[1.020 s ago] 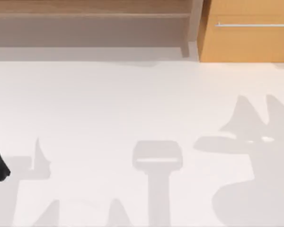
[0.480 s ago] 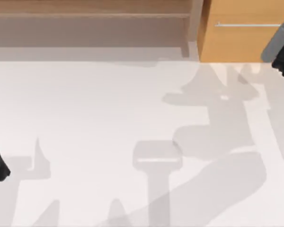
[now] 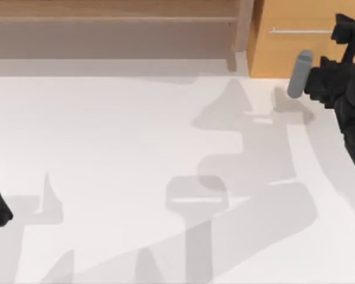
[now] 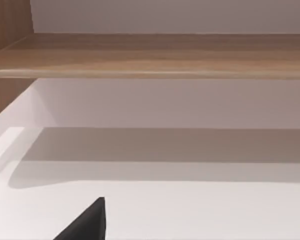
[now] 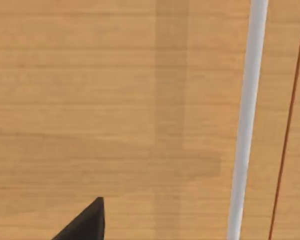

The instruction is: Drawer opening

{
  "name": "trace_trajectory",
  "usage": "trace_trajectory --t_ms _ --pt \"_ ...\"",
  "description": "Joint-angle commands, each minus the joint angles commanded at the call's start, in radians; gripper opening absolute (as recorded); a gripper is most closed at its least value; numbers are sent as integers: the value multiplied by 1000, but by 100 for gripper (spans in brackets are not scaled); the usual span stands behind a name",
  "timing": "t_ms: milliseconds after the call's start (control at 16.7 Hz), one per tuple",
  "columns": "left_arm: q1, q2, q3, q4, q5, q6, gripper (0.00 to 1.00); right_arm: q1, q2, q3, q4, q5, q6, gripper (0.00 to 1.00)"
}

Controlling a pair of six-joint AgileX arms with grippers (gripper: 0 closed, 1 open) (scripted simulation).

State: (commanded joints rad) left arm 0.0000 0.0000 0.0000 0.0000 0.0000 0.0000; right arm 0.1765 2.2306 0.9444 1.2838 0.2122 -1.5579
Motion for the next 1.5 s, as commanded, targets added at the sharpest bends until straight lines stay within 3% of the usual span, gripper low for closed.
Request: trace_trajectory --t_ms 780,1500 --pt "0 0 0 0 0 0 100 -13 52 117 -65 -12 -1 100" --pt "0 0 0 0 0 0 100 -13 52 117 -65 -12 -1 10"
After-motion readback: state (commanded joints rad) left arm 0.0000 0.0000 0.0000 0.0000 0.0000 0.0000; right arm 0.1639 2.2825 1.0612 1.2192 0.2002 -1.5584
